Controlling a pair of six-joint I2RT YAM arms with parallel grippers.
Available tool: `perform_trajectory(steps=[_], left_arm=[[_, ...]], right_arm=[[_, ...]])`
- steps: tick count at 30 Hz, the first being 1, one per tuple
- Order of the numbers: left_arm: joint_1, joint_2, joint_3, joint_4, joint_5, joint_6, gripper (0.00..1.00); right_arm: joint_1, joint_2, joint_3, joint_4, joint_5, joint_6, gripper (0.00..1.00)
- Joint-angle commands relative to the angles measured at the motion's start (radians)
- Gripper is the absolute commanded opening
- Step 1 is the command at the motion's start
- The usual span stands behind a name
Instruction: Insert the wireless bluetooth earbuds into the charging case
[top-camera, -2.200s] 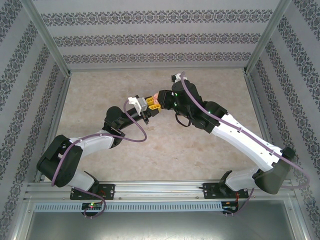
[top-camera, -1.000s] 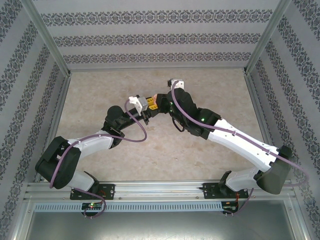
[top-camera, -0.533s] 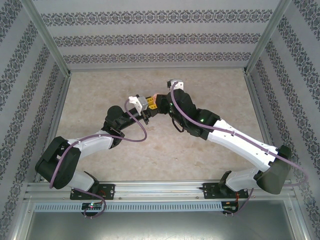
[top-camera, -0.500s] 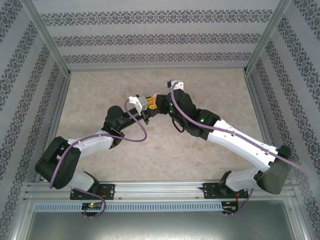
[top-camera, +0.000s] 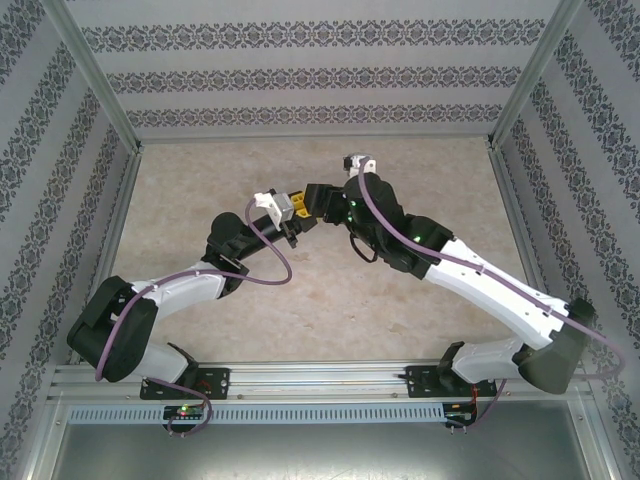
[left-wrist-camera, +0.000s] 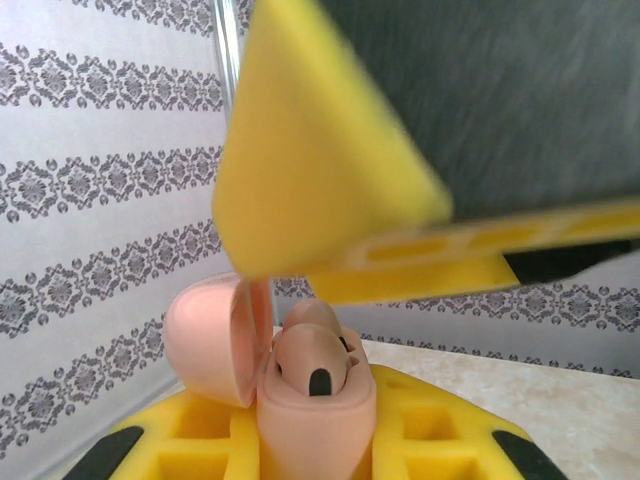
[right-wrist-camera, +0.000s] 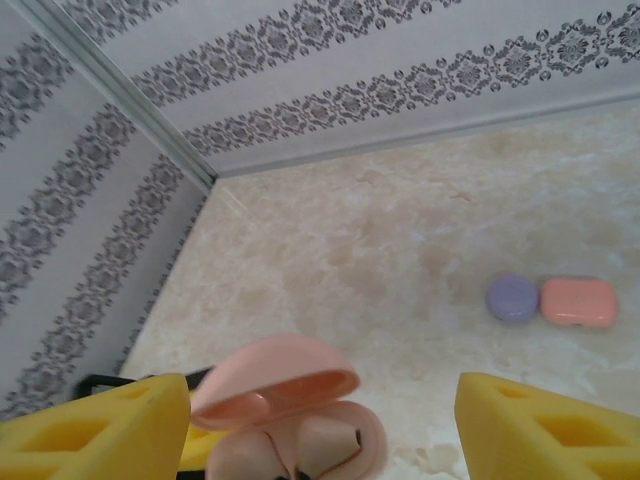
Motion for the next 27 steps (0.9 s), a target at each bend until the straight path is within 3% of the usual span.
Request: perform_trajectory(steps=[1,12,22,25,27], left_arm=[[-0.017,-0.025,0.025,0.069,0.032,0.015,0.00],[-0.017,-0.013,0.011,0.041,0.038,0.023,0.00],[-0.017,0.015,-0.005,-0.030,0.082,0.038,0.00],[-0.017,0.028,-0.008,-0.041,0.089,0.038,0.00],[-0.017,0.033,-0.007,-0.046,0.100,0.038,0.00]], right_arm=[[-0.026,-0.083,0.028,-0.005,-0.040,0.014,0.74],[-0.159,-0.131,0.002,-0.117,-0.165,0.045,0.78],[-0.291,0.024,0.187,-0.311,-0.355,-0.014,0.80],[-0.309,0.106,0.269,-0.378,-0.395,-0.042,0.73],[-0.313,0.156,0.312,-0.402,-0.431,-0.055,0.58]])
